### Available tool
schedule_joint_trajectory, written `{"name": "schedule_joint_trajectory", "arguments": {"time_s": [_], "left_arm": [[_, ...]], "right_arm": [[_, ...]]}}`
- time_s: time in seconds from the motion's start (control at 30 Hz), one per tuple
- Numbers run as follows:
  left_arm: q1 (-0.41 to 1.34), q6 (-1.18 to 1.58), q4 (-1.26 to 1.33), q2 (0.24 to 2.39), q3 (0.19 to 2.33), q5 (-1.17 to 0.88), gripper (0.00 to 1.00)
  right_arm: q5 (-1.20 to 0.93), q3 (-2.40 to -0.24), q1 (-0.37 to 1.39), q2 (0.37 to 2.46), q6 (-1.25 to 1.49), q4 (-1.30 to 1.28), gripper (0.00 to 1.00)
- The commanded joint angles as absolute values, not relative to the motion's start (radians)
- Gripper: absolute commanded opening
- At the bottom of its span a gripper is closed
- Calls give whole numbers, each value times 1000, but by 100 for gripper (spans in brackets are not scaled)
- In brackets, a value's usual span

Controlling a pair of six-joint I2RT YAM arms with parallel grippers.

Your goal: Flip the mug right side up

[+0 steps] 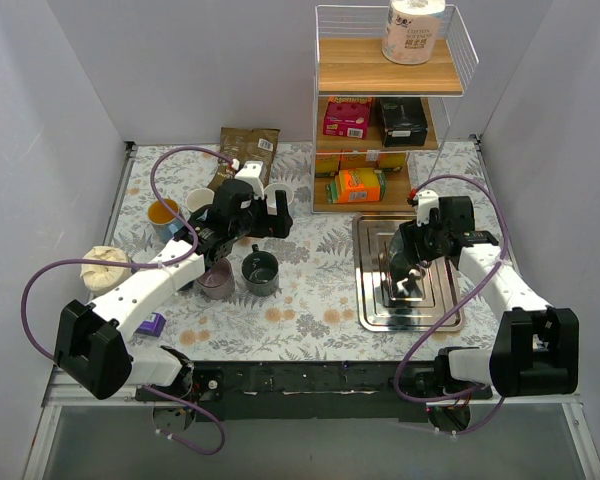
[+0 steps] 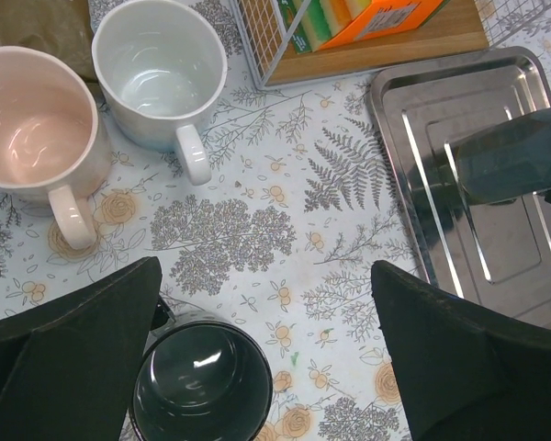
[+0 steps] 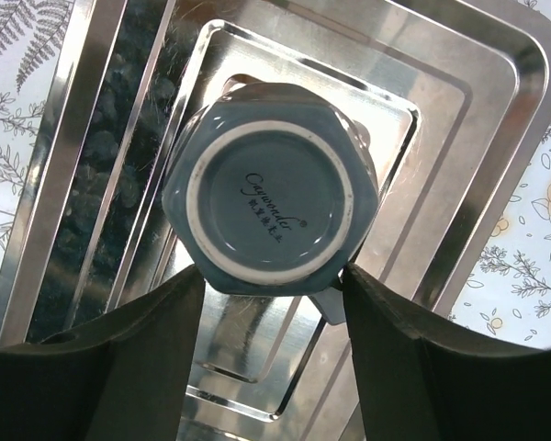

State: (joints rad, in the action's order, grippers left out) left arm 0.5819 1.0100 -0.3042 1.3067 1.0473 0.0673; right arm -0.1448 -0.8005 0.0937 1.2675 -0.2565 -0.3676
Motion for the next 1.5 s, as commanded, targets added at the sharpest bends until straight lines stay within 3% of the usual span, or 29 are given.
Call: {"name": "schedule_joint_trajectory", "arguments": {"time_s": [0.0,0.43,0.53,0.63,0.67,0.97,1.47], "left_arm": [[577,1002,-290,1264,1034,83,98],[578,999,-293,1262,1029,94,98],[577,999,-293,1262,1031,98,98],[577,999,-295,1259,1029,98,98],[577,1003,-296,1255,1031,110,98],[577,985,-124,1080,936,-55,98],[580,1156,-22,1121,927,-446,98]], "right_arm": [[-123,-785,103,1281,-229,-336,66],[-43,-776,120,1330,-187,-310,48],[-26,-781,121,1333,-173,-304,37],[-29,-788,120,1333,-167,-314,17],[-34,-798,120,1330,-167,-324,2],[-202,-844,130,1264,-52,-362,1],[-456,-861,143,943,337,-178,1]]}}
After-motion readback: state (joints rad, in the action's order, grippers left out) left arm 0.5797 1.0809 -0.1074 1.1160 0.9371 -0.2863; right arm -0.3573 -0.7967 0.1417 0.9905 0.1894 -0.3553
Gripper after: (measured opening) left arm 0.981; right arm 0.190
